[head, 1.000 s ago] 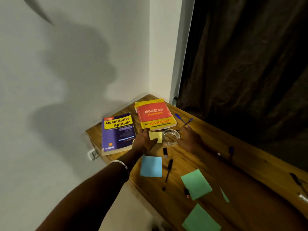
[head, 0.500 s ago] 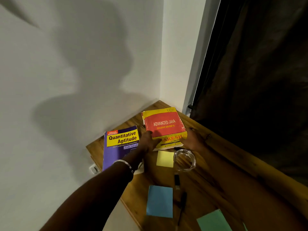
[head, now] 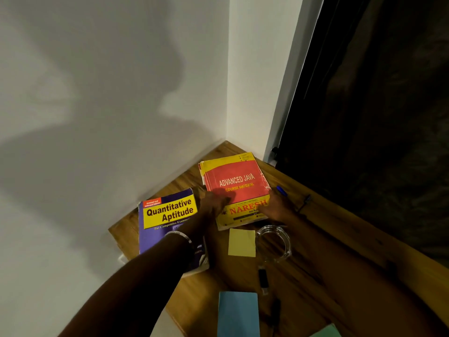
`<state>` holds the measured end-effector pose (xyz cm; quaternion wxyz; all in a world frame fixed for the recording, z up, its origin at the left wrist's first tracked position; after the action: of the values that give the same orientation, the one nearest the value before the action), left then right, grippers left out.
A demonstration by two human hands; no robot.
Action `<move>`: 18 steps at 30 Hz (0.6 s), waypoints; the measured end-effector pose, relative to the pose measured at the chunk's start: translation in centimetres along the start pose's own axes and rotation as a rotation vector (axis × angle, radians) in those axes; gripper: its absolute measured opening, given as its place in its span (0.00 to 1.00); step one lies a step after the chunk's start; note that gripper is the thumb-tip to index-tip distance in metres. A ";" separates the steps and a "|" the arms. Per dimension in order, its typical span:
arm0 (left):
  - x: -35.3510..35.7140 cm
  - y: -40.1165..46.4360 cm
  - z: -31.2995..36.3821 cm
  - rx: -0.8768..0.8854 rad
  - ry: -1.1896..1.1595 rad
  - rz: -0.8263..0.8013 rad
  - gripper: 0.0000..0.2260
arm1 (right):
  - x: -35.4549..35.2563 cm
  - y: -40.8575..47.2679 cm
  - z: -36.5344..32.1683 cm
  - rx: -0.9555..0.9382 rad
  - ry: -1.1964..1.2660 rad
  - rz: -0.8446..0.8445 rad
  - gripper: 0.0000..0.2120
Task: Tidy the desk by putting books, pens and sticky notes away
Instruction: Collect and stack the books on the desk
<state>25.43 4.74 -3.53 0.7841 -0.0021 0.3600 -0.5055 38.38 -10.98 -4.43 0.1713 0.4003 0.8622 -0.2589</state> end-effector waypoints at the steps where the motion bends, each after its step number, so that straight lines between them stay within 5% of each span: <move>1: 0.0 0.6 -0.4 -0.007 -0.012 -0.003 0.18 | -0.1 1.0 0.8 0.002 0.013 0.016 0.32; 5: -0.1 1.5 -2.3 -0.151 -0.279 0.051 0.21 | -0.6 1.3 0.1 0.013 0.117 0.090 0.29; 13: -0.3 1.7 -1.3 -0.013 -0.283 0.070 0.13 | -0.5 2.0 0.5 0.117 0.247 0.123 0.19; 18: -0.7 1.3 -0.3 -0.030 -0.610 0.023 0.12 | -1.1 2.0 0.8 0.128 0.368 0.146 0.16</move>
<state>26.17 6.05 -3.80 0.8617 -0.1614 0.1155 -0.4671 40.72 -10.99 -5.10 0.0033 0.5123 0.8294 -0.2227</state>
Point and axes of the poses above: each hand's wrist, its own y-axis towards the middle knuckle, its own x-axis out of the palm, z = x × y, the point moved 4 cm from there along y, towards the middle knuckle, and after that the axes turned 15 degrees about y, right-handed, at the moved point
